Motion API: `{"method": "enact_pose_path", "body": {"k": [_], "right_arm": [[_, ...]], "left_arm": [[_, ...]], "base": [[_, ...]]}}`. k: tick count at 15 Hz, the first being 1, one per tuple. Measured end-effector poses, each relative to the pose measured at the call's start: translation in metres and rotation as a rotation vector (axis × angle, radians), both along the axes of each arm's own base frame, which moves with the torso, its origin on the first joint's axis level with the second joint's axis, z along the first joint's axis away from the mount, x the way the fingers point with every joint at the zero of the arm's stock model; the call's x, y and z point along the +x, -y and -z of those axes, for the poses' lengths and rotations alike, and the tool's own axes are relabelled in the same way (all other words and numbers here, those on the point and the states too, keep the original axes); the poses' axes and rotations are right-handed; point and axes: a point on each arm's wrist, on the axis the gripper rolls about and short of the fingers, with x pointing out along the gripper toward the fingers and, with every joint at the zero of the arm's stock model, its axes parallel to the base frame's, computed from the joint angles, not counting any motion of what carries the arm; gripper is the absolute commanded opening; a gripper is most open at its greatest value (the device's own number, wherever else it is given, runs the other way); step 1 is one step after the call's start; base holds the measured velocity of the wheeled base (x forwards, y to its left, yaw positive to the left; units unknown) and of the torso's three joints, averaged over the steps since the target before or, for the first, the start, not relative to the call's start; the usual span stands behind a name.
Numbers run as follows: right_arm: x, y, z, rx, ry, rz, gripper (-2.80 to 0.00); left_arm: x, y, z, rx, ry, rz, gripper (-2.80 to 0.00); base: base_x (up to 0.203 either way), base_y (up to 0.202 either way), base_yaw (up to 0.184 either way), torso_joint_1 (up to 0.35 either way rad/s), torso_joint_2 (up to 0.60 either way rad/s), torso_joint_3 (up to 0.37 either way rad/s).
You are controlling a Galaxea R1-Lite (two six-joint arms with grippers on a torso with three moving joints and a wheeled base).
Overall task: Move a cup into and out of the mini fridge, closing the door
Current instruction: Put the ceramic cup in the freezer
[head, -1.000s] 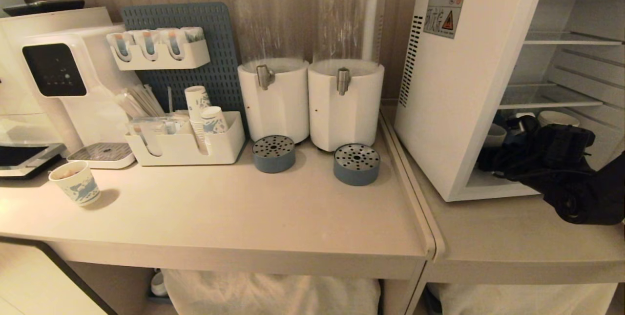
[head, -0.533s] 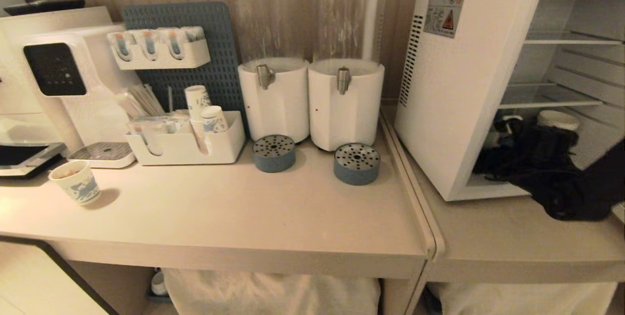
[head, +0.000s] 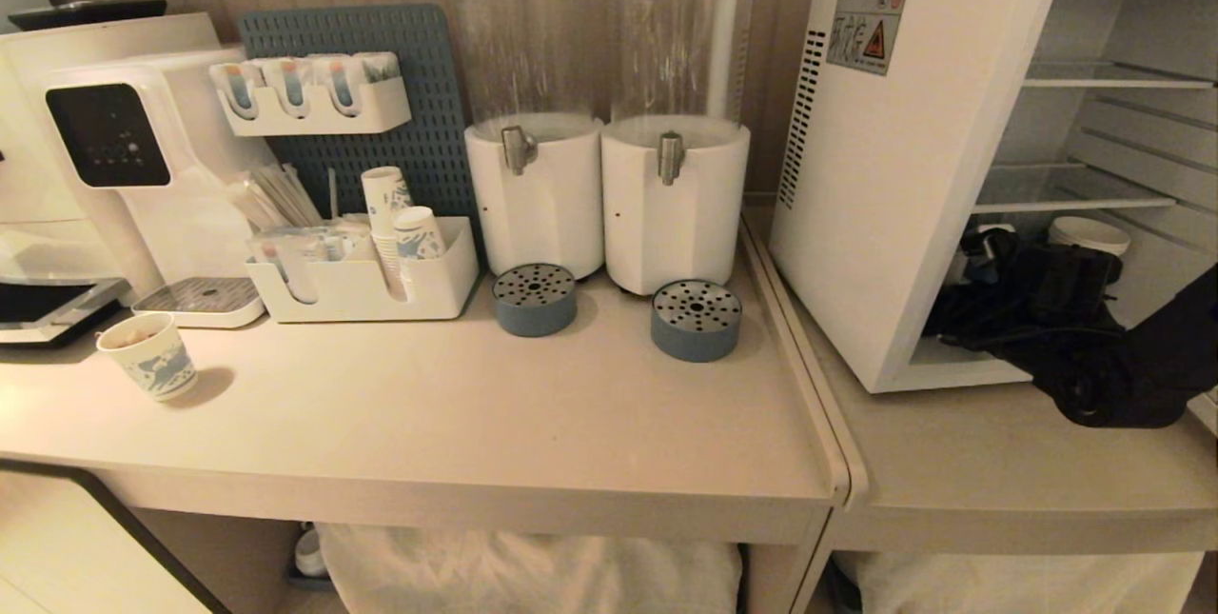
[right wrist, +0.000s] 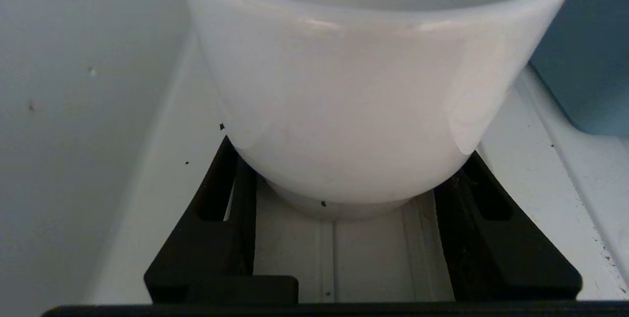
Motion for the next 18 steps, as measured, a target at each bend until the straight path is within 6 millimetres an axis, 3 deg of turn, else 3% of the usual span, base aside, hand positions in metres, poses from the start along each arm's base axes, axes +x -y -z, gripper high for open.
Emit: {"method": "enact_pose_path", "body": {"k": [1,7,10,14,18], "right_arm": [[0.000,0.000,0.000,-0.001,0.000,0.000,0.00],[-0.006,0.000,0.001,-0.006,-0.007,-0.003,0.00],[-0.019,0.001,0.001,-0.004,-0.033,-0.009,0.00],[-0.054,0.006,-0.009,0.023,-0.070,-0.057,0.00],[-0.111,0.010,-0.032,0.047,-0.093,-0.095,0.00]], "left_arm": [[0.000,0.000,0.000,0.000,0.000,0.000,-2.80],[0.000,0.000,0.000,-0.003,0.000,-0.001,-2.80],[0.000,0.000,0.000,-0.005,0.000,0.000,-2.80],[0.000,0.000,0.000,-0.005,0.000,0.000,-2.80],[0.000,0.000,0.000,-0.005,0.000,-0.001,-2.80]], "base": [[0.000,0.000,0.000,0.000,0.00,0.000],[0.000,0.000,0.000,0.000,0.00,0.000],[0.000,0.000,0.000,0.000,0.00,0.000],[0.000,0.000,0.000,0.000,0.00,0.000],[0.000,0.000,0.000,0.000,0.00,0.000]]}}
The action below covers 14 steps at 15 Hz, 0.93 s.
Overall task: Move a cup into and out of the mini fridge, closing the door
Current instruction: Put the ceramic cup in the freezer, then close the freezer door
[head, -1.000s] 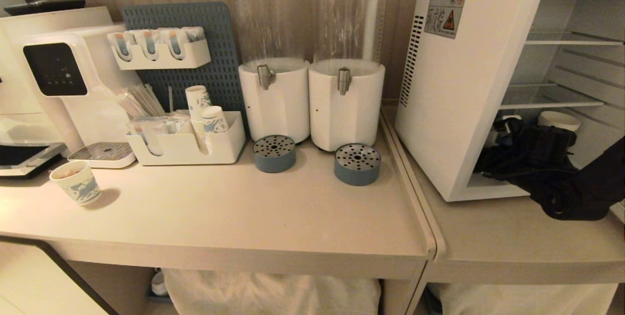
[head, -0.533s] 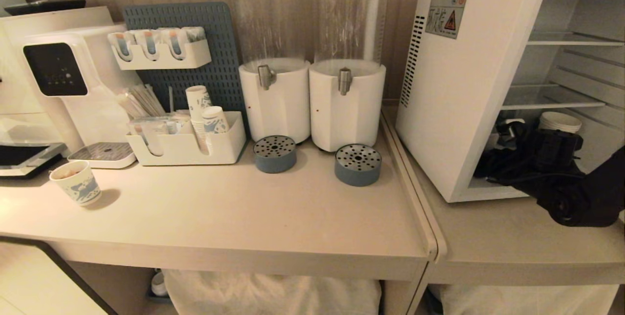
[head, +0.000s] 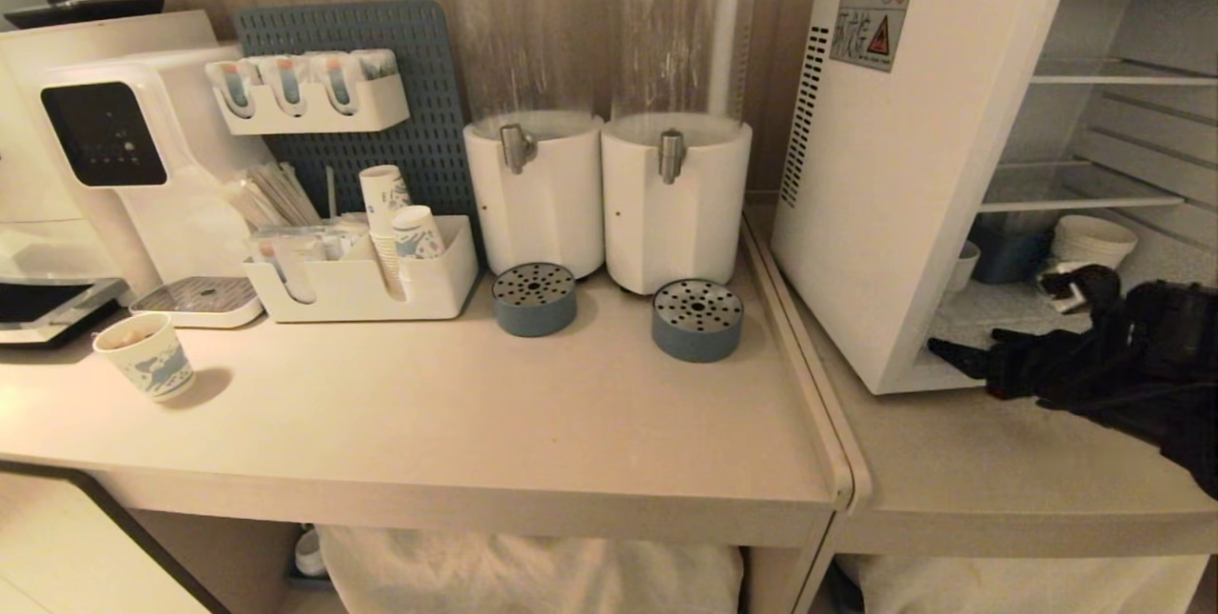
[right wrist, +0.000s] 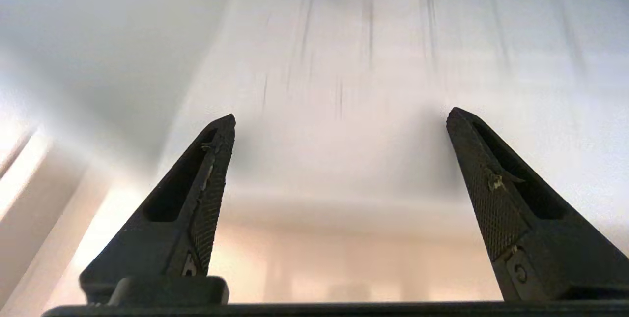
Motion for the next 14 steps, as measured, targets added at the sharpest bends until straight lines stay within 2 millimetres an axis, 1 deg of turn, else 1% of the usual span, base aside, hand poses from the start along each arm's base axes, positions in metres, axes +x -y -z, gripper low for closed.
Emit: {"method": "enact_pose_path", "body": {"k": [3,4,8,11,13,14], "right_arm": [[-0.047,-0.004,-0.022,0.004,0.034,-0.007,0.00],[-0.064,-0.007,-0.032,0.000,0.058,-0.011,-2.80],[-0.125,-0.020,-0.064,0.003,0.136,-0.047,-2.80],[-0.179,-0.033,-0.086,0.016,0.187,-0.095,-2.80],[-0.219,-0.043,-0.096,0.030,0.201,-0.136,-2.80],[-0.239,-0.048,-0.097,0.044,0.193,-0.157,-2.80]], "left_arm": [[0.000,0.000,0.000,0.000,0.000,0.001,-2.80],[0.000,0.000,0.000,0.000,0.000,0.001,-2.80],[0.000,0.000,0.000,-0.001,0.000,0.000,-2.80],[0.000,0.000,0.000,-0.001,0.001,0.000,-2.80],[0.000,0.000,0.000,-0.001,0.001,0.001,-2.80],[0.000,0.000,0.000,0.000,0.001,0.001,-2.80]], "base": [[0.000,0.000,0.000,0.000,0.00,0.000],[0.000,0.000,0.000,0.000,0.00,0.000],[0.000,0.000,0.000,0.000,0.00,0.000],[0.000,0.000,0.000,0.000,0.00,0.000],[0.000,0.000,0.000,0.000,0.00,0.000],[0.000,0.000,0.000,0.000,0.00,0.000]]}}
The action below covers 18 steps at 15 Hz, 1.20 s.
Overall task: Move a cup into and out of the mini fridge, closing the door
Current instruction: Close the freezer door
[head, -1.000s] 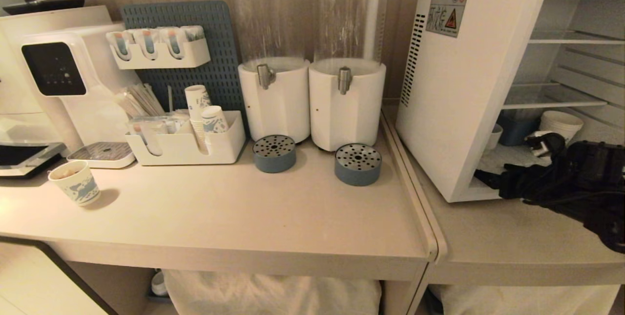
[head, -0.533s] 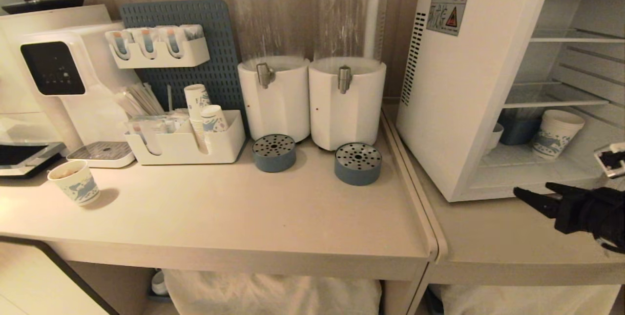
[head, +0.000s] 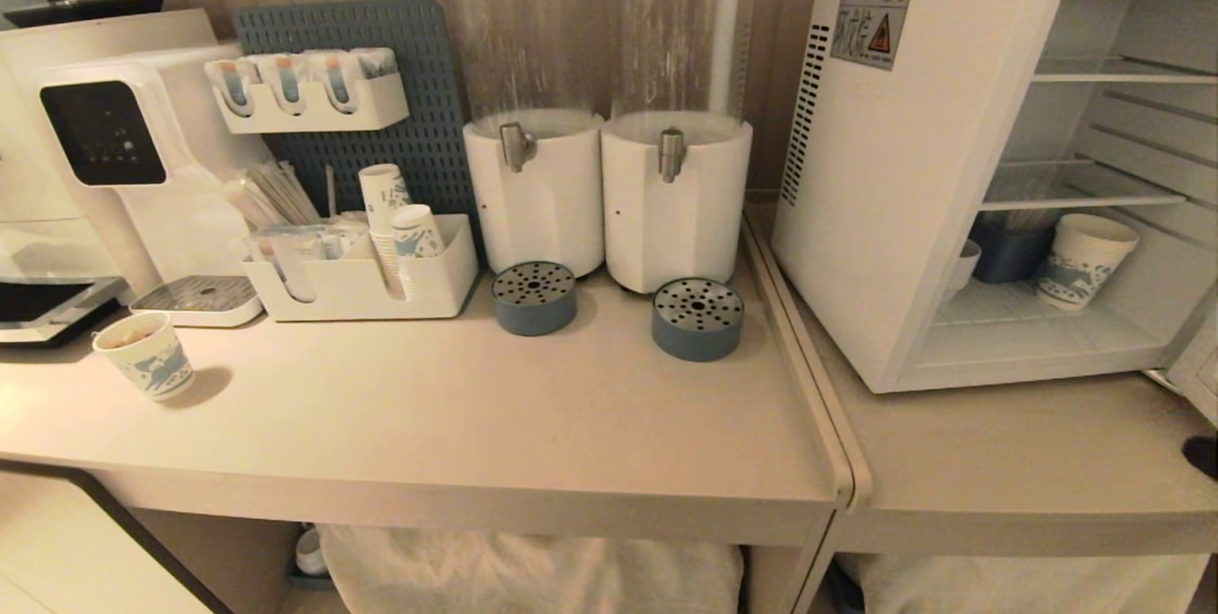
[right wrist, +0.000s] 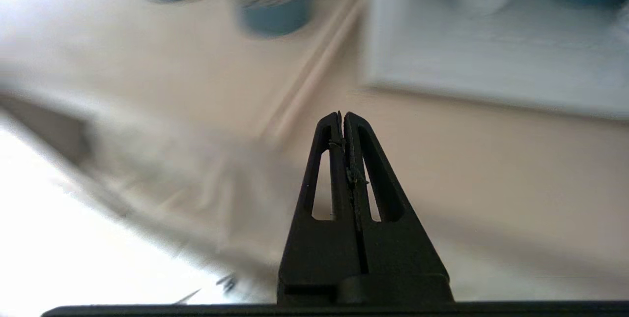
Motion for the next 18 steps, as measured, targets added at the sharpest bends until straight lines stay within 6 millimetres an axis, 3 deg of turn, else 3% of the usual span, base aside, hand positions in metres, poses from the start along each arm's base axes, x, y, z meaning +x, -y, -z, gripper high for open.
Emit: {"method": "enact_pose_path", "body": {"k": [3,6,11,14,18], "right_arm": [[-0.055,-0.013,0.003,0.033,-0.036,-0.080,-2.80],[-0.108,-0.013,-0.001,0.063,-0.075,-0.153,-2.80],[-0.155,-0.011,0.018,0.059,0.054,-0.098,-2.80],[-0.146,-0.006,0.027,0.100,0.146,0.140,-2.80],[-0.095,-0.002,0.086,0.023,0.191,0.333,-2.80]], "left_arm": [[0.000,0.000,0.000,0.000,0.000,0.000,-2.80],[0.000,0.000,0.000,0.000,0.001,0.000,-2.80],[0.000,0.000,0.000,0.000,0.000,0.000,-2.80],[0.000,0.000,0.000,0.000,0.001,0.000,-2.80],[0.000,0.000,0.000,0.000,0.001,0.000,-2.80]], "base": [[0.000,0.000,0.000,0.000,0.00,0.000],[0.000,0.000,0.000,0.000,0.00,0.000],[0.000,0.000,0.000,0.000,0.00,0.000],[0.000,0.000,0.000,0.000,0.00,0.000],[0.000,0.000,0.000,0.000,0.00,0.000]]}}
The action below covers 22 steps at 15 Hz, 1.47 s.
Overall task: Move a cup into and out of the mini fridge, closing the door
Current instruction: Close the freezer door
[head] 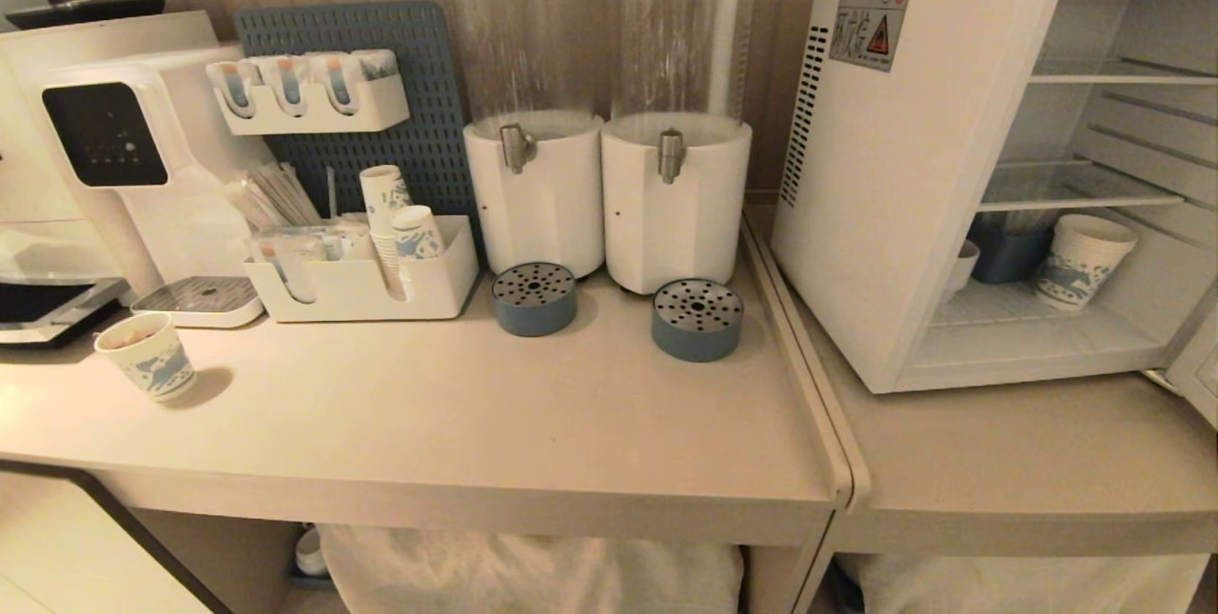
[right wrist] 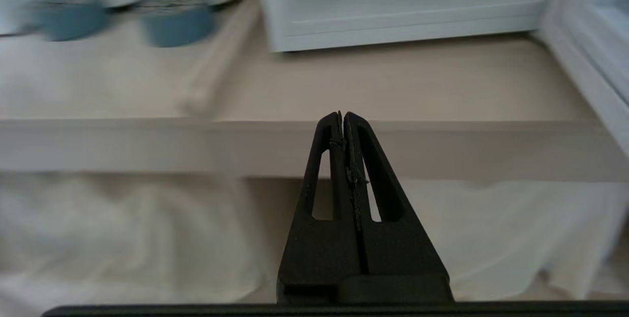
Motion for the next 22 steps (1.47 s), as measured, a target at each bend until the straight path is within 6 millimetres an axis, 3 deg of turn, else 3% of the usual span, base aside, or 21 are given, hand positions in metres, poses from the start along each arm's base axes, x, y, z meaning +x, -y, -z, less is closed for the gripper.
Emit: {"method": "enact_pose_path", "body": {"k": [2,7,19,22], "right_arm": [[0.008,0.000,0.010,-0.039,0.058,0.012,-2.80],[0.008,0.000,0.018,-0.060,-0.018,0.003,-2.80],[0.008,0.000,0.018,-0.051,-0.017,0.008,-2.80],[0.008,0.000,0.018,-0.044,-0.015,0.009,-2.80]], "left_arm": [[0.000,0.000,0.000,0.000,0.000,0.000,-2.80],[0.000,0.000,0.000,0.008,0.001,0.002,-2.80],[0.000,0.000,0.000,0.005,0.001,0.003,-2.80],[0.000,0.000,0.000,0.011,0.002,0.002,-2.80]], "base": [[0.000,0.000,0.000,0.000,0.00,0.000],[-0.016,0.000,0.000,0.002,0.00,0.000],[-0.183,0.000,0.002,0.004,0.00,0.002],[-0.061,0.000,0.000,0.001,0.00,0.004]]}}
